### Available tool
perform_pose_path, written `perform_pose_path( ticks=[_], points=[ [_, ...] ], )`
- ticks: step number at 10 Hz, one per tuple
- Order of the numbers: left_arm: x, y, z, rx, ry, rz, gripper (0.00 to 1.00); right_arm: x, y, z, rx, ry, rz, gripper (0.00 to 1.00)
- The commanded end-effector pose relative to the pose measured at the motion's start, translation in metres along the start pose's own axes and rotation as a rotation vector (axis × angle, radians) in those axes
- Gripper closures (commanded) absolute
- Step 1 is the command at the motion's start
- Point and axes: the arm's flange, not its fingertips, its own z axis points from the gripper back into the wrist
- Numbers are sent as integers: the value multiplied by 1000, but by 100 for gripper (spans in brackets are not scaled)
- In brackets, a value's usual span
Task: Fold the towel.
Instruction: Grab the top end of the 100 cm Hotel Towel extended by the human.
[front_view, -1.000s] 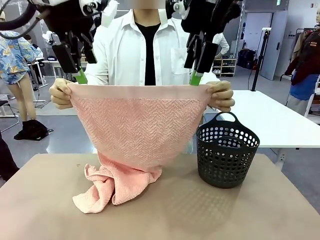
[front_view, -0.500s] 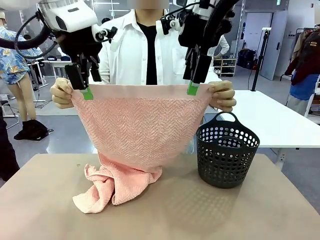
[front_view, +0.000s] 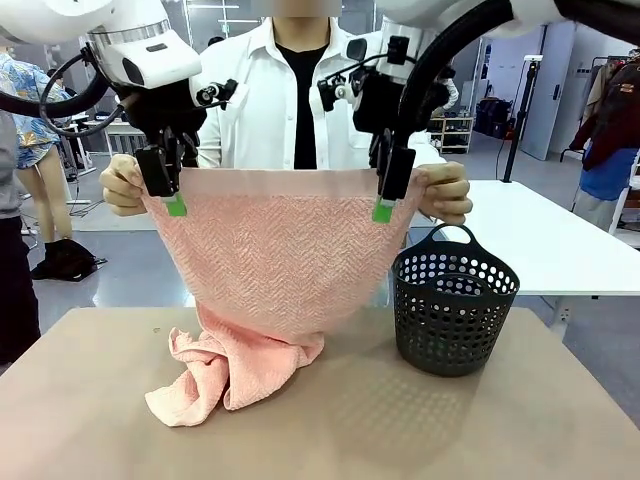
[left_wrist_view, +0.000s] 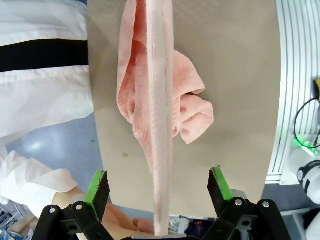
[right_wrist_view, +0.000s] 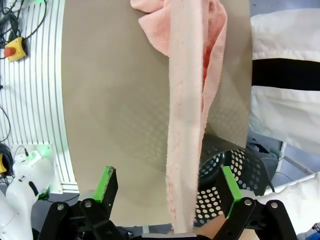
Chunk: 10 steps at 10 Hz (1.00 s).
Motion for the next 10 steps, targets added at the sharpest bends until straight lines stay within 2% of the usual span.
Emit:
perform_pose_path(
  ticks=[1, 2, 3, 4, 5, 6, 7, 8, 9, 10],
  points=[
    [-3, -4, -4, -22, -1, 30, 2, 2, 9, -8, -17, 16, -29, 0],
    [-2, -4, -5, -18, 3, 41, 51, 1, 10, -10, -18, 12, -26, 0],
    [-3, -4, -6, -20, 3, 60, 62, 2, 13, -11, -29, 5, -22, 54],
    [-3, -5, -6, -21, -2, 57, 100, 2, 14, -11, -36, 3, -22, 56],
    [-2, -6, -6, -16, -6, 56, 100, 2, 14, -11, -39, -2, -27, 100],
    [-3, -8, -4, -16, -8, 58, 100, 2, 15, -10, -41, -12, -32, 100],
    [-3, -9, -4, -16, -6, 58, 88, 3, 16, -10, -44, -14, -33, 100],
    [-3, -10, -3, -13, -6, 55, 97, 2, 16, -10, -46, -12, -32, 84],
    [-4, -12, -3, -12, -1, 56, 100, 2, 16, -10, -49, -12, -32, 94],
    [-4, -13, -3, -11, -1, 56, 100, 2, 18, -10, -50, -7, -30, 100]
  ],
)
